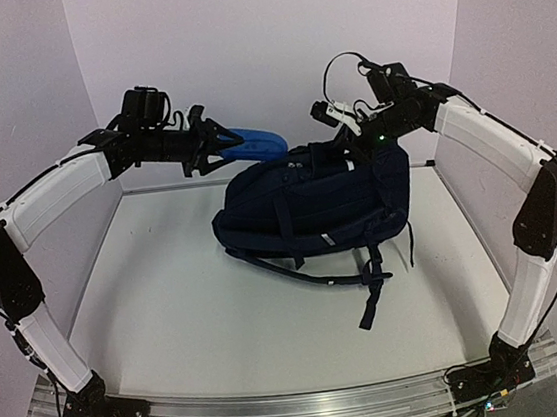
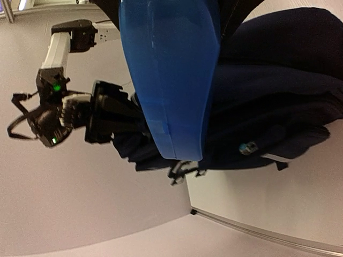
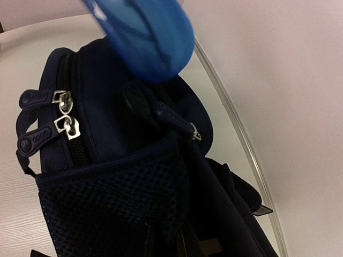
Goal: Pack the student bag
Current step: Adjust the student bag at the center of the board, then place the personal item in the student bag.
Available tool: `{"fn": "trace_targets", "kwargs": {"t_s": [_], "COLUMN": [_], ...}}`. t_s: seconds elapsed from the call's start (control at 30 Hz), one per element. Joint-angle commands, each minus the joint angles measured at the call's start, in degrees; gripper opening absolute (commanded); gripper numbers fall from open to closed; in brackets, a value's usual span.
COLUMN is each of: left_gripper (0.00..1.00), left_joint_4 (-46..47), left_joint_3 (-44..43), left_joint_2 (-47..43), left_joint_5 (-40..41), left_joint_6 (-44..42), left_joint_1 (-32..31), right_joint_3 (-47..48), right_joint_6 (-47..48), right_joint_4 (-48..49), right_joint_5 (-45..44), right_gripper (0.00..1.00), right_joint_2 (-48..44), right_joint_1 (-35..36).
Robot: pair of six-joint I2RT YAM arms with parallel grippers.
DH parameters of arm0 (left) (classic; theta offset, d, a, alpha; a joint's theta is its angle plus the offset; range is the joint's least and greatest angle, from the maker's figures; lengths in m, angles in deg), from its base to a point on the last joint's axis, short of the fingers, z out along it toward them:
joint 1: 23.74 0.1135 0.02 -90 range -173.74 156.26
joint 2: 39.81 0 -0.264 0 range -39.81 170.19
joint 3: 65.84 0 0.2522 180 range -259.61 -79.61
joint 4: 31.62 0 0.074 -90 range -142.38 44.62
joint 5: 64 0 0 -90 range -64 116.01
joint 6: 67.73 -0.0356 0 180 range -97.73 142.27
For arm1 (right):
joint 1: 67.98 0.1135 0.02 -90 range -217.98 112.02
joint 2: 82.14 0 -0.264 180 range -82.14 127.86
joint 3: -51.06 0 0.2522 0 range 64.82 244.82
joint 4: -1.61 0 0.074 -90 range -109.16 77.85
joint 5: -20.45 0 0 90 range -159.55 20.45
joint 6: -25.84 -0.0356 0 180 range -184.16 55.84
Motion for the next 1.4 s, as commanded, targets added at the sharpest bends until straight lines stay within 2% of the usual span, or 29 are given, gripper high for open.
{"fn": "trace_targets", "kwargs": {"t_s": [0.0, 0.1, 0.27, 0.37, 0.53, 0.7, 0.77, 0.9, 1.03, 1.2, 1.27, 1.37], "left_gripper": [0.3, 0.3, 0.28, 0.28, 0.25, 0.19, 0.18, 0.16, 0.14, 0.12, 0.11, 0.1], "left_joint_4": [5.47, 5.44, 11.27, 6.67, 0.79, -9.32, -10.17, -17.73, -20.45, -27.76, -27.43, -20.13], "left_joint_3": [-4.41, -5.89, -2.71, -3.63, -5.87, -9.32, -9.43, -14.63, -15.83, -28.04, -30.26, -27.52], "left_joint_2": [1.68, 3.27, 1.95, 2.22, 3.57, 6.06, 6.1, 10.26, 10.94, 19.8, 22.23, 22.17], "left_joint_5": [-7.31, -8.11, -8.31, -5.28, 3.15, 6.59, 7.04, 4.58, 4.92, 3.1, 0.75, -3.65], "left_joint_6": [0.37, 0.79, 5.54, 5.26, 6.18, 4.84, 4.79, 2.99, 2.42, -0.52, -0.73, 1.84], "left_joint_1": [-3.09, -4.4, -4.42, -4.43, -3.99, -3.96, -3.85, -3.93, -3.94, -5.31, -5.77, -5.83], "right_joint_3": [4.82, 5.37, 5.23, 4.84, 4.94, 7.0, 7.12, 8.03, 8.74, 8.36, 8.07, 7.59], "right_joint_6": [-3.09, -2.98, -3.72, -3.29, -3.56, -4.02, -3.51, -3.81, -3.86, -3.78, -3.73, -3.52], "right_joint_4": [-9.9, -10.48, -10.66, -10.67, -10.6, -10.64, -10.53, -10.32, -10.34, -10.32, -10.25, -10.19], "right_joint_5": [0.95, 2.2, 4.05, 5.48, 8.33, 8.72, 8.92, 9.41, 10.39, 13.3, 13.46, 13.3], "right_gripper": [0.11, 0.09, 0.08, 0.05, 0.07, 0.07, 0.07, 0.07, 0.06, 0.09, 0.09, 0.08], "right_joint_2": [8.55, 8.28, 7.63, 6.64, 4.69, 4.6, 4.15, 3.98, 3.67, 3.13, 3.2, 3.25], "right_joint_1": [-3.37, -3.63, -3.63, -3.63, -3.63, -3.64, -3.67, -3.63, -3.63, -3.63, -3.63, -3.63]}}
